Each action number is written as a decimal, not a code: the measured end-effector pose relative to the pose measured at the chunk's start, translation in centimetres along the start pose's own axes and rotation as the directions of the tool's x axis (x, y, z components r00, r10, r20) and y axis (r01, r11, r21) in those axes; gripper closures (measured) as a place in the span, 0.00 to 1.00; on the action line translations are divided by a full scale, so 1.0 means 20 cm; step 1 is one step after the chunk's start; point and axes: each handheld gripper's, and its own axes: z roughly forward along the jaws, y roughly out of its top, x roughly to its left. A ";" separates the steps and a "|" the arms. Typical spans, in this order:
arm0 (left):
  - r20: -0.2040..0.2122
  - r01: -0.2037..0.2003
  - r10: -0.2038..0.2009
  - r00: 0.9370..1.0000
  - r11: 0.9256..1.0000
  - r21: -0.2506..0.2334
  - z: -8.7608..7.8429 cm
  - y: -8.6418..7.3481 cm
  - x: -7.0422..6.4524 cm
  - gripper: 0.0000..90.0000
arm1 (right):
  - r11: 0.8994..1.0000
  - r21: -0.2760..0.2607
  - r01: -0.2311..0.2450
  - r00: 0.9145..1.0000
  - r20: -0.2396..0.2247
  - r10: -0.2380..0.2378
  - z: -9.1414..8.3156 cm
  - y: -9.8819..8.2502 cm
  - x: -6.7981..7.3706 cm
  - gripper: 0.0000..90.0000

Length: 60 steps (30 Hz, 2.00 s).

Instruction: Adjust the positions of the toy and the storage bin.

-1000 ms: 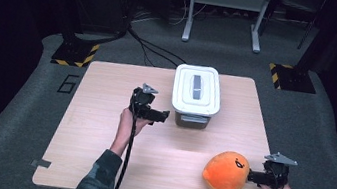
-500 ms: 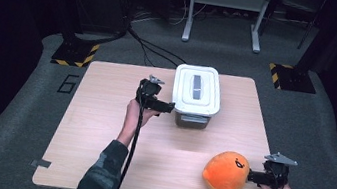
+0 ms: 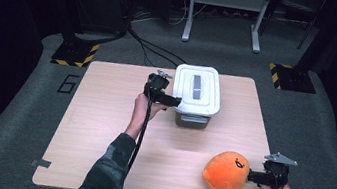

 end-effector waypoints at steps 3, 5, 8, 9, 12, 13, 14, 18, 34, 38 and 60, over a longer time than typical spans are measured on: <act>0.010 -0.002 0.002 1.000 1.000 0.009 0.03 0.01 0.00 0.16 | 1.000 0.000 0.000 1.000 0.000 0.000 0.00 0.00 0.00 0.00; 0.011 -0.003 0.003 1.000 1.000 0.007 0.03 0.01 0.00 0.16 | 1.000 0.000 0.000 1.000 0.000 0.000 0.00 0.00 0.00 0.00; 0.017 -0.005 0.005 1.000 1.000 0.012 0.04 0.01 0.00 0.18 | 1.000 0.000 0.000 1.000 0.000 0.000 0.00 0.00 0.00 0.00; 0.019 -0.004 0.004 1.000 1.000 0.011 0.05 0.01 0.00 0.20 | 1.000 0.000 0.000 1.000 0.000 0.000 0.00 0.00 0.00 0.00; 0.022 -0.010 0.009 1.000 1.000 0.016 0.05 0.01 -0.01 0.27 | 1.000 0.000 0.000 1.000 0.000 0.000 0.00 0.00 0.00 0.00; 0.024 -0.012 0.012 1.000 1.000 0.018 0.05 0.01 0.00 0.27 | 1.000 0.000 0.000 1.000 0.000 0.000 0.00 0.00 0.00 0.00; 0.027 -0.011 0.010 1.000 1.000 0.018 0.06 0.01 0.00 0.30 | 1.000 0.000 0.000 1.000 0.000 0.000 0.00 0.00 0.00 0.00; 0.039 -0.010 0.009 0.999 1.000 0.028 0.07 0.00 0.00 0.37 | 1.000 0.000 0.000 1.000 0.000 0.000 0.00 0.00 0.00 0.00; 0.091 0.003 -0.004 0.996 1.000 0.013 0.04 -0.03 0.01 0.54 | 1.000 0.000 0.000 1.000 0.000 0.000 0.00 0.00 0.00 0.00; 0.097 0.001 -0.003 0.995 1.000 0.019 0.03 -0.04 0.02 0.55 | 1.000 0.000 0.000 1.000 0.001 0.000 0.00 0.00 0.00 0.00; 0.085 -0.045 0.042 0.995 0.998 0.034 0.01 -0.04 0.02 0.60 | 1.000 0.000 -0.001 1.000 0.001 0.001 0.00 0.00 0.00 0.00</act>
